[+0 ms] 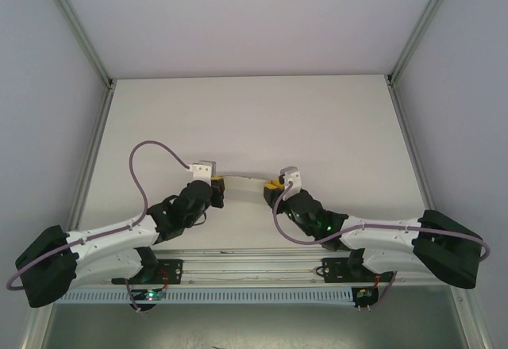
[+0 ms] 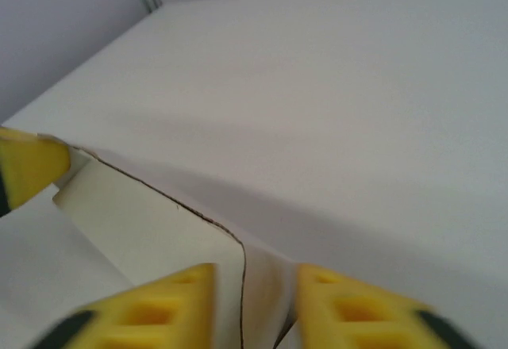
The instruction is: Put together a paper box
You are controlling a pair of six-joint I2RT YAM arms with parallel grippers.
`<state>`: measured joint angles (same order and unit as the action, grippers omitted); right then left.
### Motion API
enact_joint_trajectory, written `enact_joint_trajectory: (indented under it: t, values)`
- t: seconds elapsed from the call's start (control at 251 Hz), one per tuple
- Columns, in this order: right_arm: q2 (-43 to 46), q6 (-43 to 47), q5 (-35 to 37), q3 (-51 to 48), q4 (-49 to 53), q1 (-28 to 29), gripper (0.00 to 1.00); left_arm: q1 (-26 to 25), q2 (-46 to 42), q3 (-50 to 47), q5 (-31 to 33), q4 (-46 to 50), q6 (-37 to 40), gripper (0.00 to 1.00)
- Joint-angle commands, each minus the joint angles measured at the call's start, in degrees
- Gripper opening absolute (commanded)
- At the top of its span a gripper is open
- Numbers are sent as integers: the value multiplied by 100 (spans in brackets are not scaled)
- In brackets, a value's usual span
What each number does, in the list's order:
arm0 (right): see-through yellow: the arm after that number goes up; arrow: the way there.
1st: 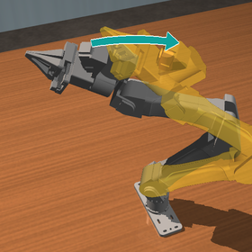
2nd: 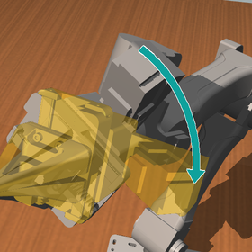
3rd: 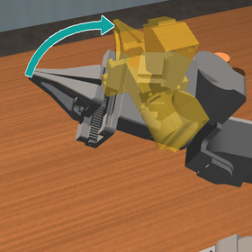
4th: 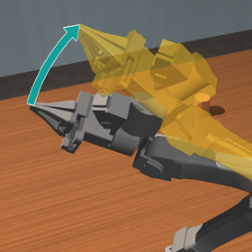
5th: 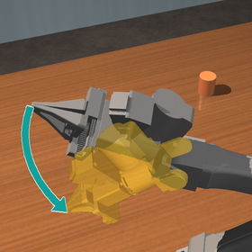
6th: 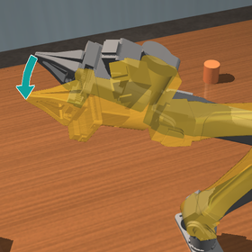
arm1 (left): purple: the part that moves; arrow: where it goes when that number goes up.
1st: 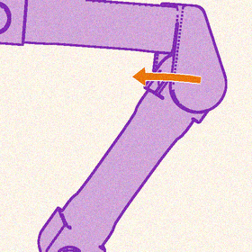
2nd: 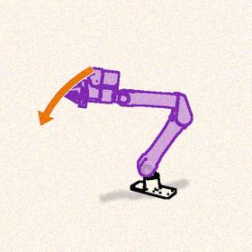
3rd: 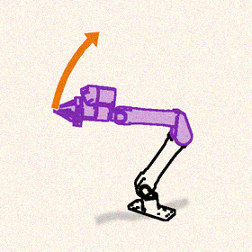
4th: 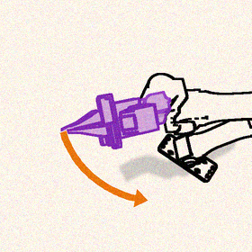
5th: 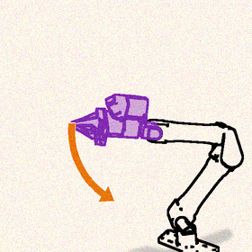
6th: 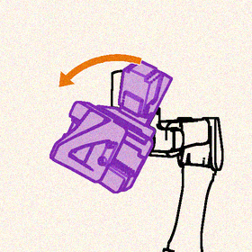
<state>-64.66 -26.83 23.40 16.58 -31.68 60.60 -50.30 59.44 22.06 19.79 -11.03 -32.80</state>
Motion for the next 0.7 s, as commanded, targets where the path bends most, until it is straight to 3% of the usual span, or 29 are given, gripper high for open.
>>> enact_joint_trajectory:
  t: [0.0,0.048,0.116,0.16,0.188,0.483,0.698]
  values:
    - [378,-664,-14,362,1252,34,51,-171,105,-350,-341,1019,-27,0]
    - [561,-909,113,381,1417,-35,59,-170,86,-378,-322,988,-37,0]
    - [795,-1359,113,381,1563,-219,84,-171,87,-377,-270,999,-52,0]
    - [907,-1468,-28,405,1569,-364,89,-181,94,-335,-233,1047,-52,0]
    - [958,-1505,-99,452,1625,-455,98,-180,109,-316,-222,1036,-45,0]
    - [258,-2209,-238,1497,2895,-921,98,-394,327,-125,82,1059,67,0]
    - [2,-2729,-144,1252,3082,-1039,98,-483,495,-46,209,1046,132,0]
